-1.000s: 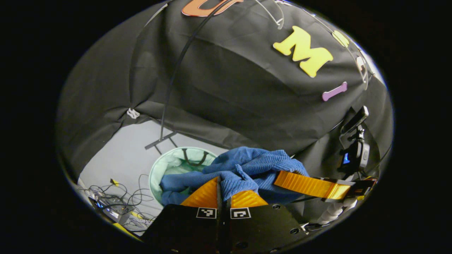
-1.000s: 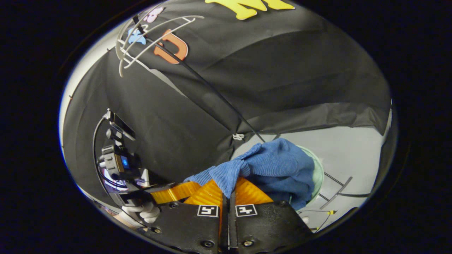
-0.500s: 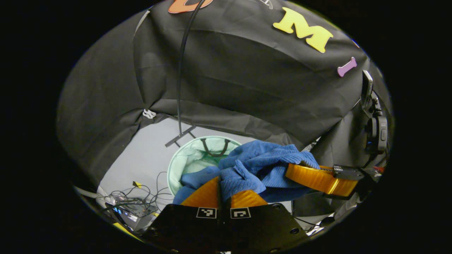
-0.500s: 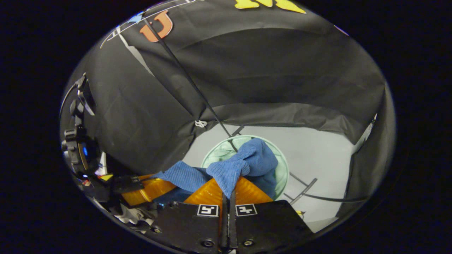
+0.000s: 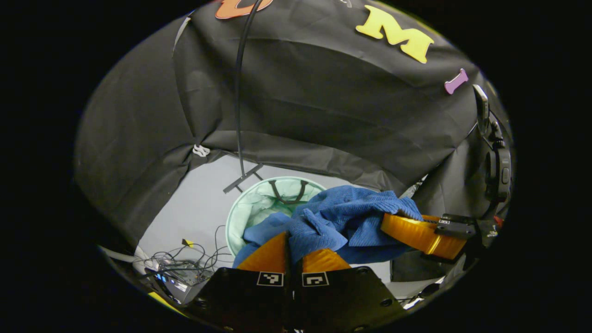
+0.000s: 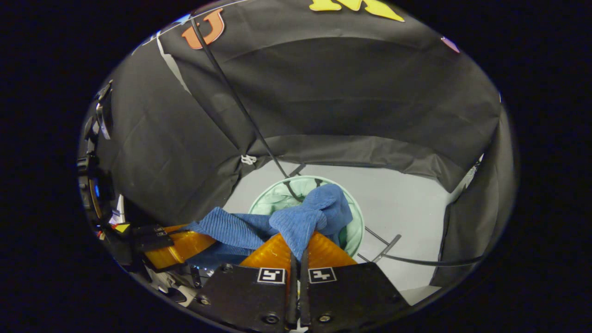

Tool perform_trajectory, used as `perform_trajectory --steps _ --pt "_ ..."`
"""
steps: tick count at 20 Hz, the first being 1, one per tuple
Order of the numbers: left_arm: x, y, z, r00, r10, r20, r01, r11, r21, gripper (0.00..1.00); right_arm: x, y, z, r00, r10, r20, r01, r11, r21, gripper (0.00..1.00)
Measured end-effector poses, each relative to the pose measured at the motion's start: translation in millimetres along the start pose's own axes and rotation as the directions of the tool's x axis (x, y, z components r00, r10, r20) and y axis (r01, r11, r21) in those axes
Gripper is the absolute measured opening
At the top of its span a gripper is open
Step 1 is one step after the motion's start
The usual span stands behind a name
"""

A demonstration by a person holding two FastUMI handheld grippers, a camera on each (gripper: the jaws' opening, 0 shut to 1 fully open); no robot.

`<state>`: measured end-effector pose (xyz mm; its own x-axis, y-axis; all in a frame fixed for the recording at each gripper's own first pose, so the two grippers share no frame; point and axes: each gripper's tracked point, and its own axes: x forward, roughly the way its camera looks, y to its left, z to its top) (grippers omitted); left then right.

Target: Grasp the clothes on the hanger with both hands and then place them into the laundry hamper below.

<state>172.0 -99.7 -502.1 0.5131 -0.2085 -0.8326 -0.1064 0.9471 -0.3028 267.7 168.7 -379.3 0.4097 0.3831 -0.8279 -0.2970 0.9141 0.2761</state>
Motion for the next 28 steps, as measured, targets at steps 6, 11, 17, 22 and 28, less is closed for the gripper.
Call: perform_trajectory --steps 6,11,17,22,28 --pt "-2 3 4 0.999 0.009 0.035 -0.009 1.000 0.007 0.51 -4 -2 8 0.999 0.017 0.044 -0.017 1.000 0.004 0.25" --pt "-11 11 9 0.996 0.036 0.076 -0.036 0.999 -0.005 0.97 -21 -7 13 0.995 -0.012 0.099 0.012 1.000 -0.001 0.76" --pt "-66 13 44 0.973 0.060 0.224 -0.069 0.997 0.030 1.00 -83 -5 36 0.966 -0.024 0.258 0.025 1.000 -0.002 0.76" --pt "-179 0 97 0.878 0.026 0.479 -0.088 0.990 0.106 0.97 -207 12 65 0.867 -0.061 0.495 0.078 0.997 -0.014 0.76" --pt "-328 -38 108 0.725 -0.063 0.686 -0.087 0.979 0.182 0.97 -367 34 66 0.700 -0.092 0.708 0.107 0.994 0.023 1.00"
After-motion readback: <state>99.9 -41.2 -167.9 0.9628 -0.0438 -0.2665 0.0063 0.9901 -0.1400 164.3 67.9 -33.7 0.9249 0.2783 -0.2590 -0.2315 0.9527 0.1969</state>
